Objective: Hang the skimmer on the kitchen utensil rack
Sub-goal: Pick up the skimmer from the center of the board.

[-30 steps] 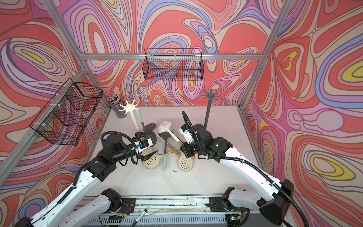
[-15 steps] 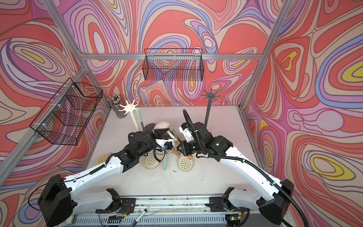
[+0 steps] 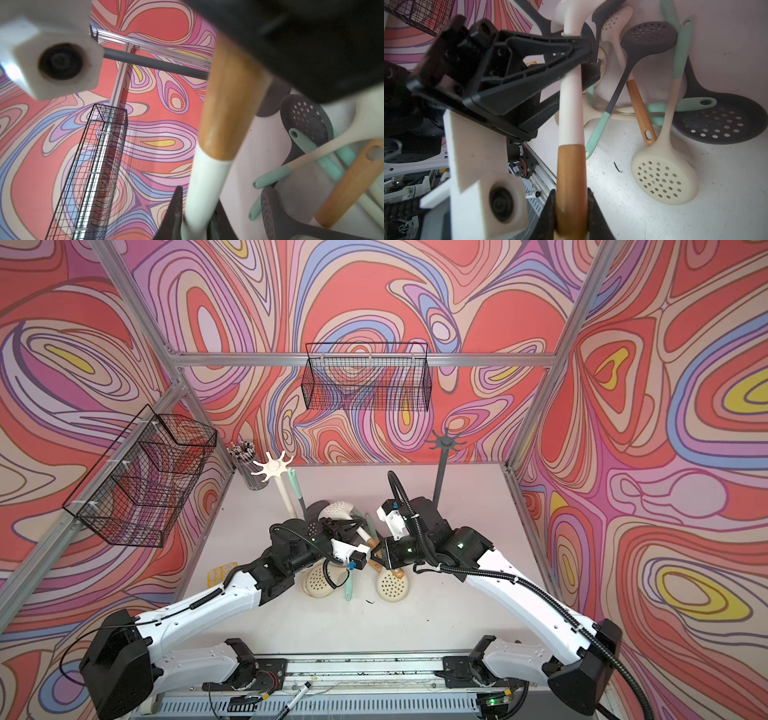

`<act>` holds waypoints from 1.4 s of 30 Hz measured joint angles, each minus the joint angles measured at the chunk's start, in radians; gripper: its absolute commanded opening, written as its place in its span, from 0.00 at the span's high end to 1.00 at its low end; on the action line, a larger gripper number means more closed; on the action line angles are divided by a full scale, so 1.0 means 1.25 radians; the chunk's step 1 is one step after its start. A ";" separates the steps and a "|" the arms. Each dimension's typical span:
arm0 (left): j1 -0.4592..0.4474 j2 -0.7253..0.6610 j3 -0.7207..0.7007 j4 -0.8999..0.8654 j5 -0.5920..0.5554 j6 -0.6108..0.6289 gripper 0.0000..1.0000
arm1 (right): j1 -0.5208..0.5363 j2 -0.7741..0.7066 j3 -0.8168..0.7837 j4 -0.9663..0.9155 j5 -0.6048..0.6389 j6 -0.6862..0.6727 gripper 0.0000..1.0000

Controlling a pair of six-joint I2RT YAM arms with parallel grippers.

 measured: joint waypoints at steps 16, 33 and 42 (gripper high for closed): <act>-0.002 0.008 -0.002 -0.005 0.025 -0.039 1.00 | -0.001 -0.065 0.049 0.047 0.060 -0.040 0.20; -0.008 -0.095 0.146 -0.356 -0.039 -0.547 1.00 | -0.002 -0.143 0.103 0.175 0.383 -0.143 0.16; -0.008 -0.203 0.182 -0.514 -0.071 -0.865 1.00 | -0.001 -0.103 0.027 0.204 0.412 -0.190 0.16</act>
